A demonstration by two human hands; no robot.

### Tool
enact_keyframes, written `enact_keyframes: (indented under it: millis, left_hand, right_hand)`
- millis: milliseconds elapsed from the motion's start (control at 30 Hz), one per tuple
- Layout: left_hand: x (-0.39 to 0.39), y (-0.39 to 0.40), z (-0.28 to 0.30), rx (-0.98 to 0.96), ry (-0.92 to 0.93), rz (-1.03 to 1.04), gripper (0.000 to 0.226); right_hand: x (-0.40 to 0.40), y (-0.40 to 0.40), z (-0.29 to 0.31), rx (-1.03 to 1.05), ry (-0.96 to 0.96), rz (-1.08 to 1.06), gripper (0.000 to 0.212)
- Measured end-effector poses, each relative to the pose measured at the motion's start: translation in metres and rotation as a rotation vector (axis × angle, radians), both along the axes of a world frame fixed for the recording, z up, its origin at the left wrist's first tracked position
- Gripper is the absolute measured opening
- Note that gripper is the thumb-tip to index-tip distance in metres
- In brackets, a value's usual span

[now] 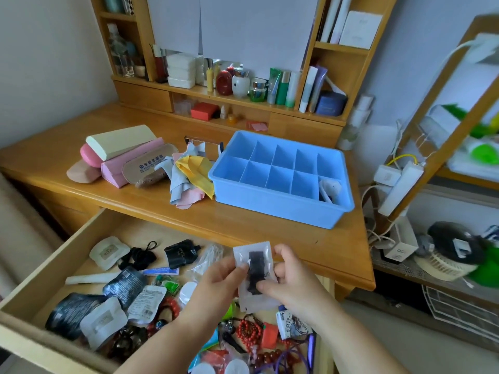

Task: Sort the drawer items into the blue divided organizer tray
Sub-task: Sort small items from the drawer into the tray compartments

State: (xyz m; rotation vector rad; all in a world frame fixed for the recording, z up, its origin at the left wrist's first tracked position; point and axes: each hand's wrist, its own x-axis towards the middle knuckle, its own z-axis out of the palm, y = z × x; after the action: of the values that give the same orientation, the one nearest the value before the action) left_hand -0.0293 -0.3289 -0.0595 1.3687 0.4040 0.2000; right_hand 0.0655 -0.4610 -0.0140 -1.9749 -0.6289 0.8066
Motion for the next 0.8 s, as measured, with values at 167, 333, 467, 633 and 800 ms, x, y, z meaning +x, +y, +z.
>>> enact_keyframes:
  millis: [167,333,467,633,800]
  left_hand:
    - [-0.005,0.012,-0.021,0.204,0.097,0.09,0.024]
    - [-0.024,0.022,-0.063,0.188,0.22,0.122,0.028]
    - [-0.035,0.032,-0.089,0.213,0.293,0.115,0.03]
    - [-0.036,0.039,-0.098,0.247,0.333,0.155,0.032]
    - [-0.035,0.038,-0.098,0.243,0.359,0.195,0.032]
  right_hand:
    - [0.088,-0.017,0.06,0.102,-0.403,-0.302,0.058]
    - [0.185,-0.011,0.091,-0.442,-0.825,-0.29,0.035]
    - [0.2,0.012,0.072,-0.884,-0.876,-0.009,0.02]
    - [0.205,0.028,0.059,-1.008,-0.934,0.171,0.026]
    - [0.204,0.022,0.063,-1.028,-0.934,0.128,0.03]
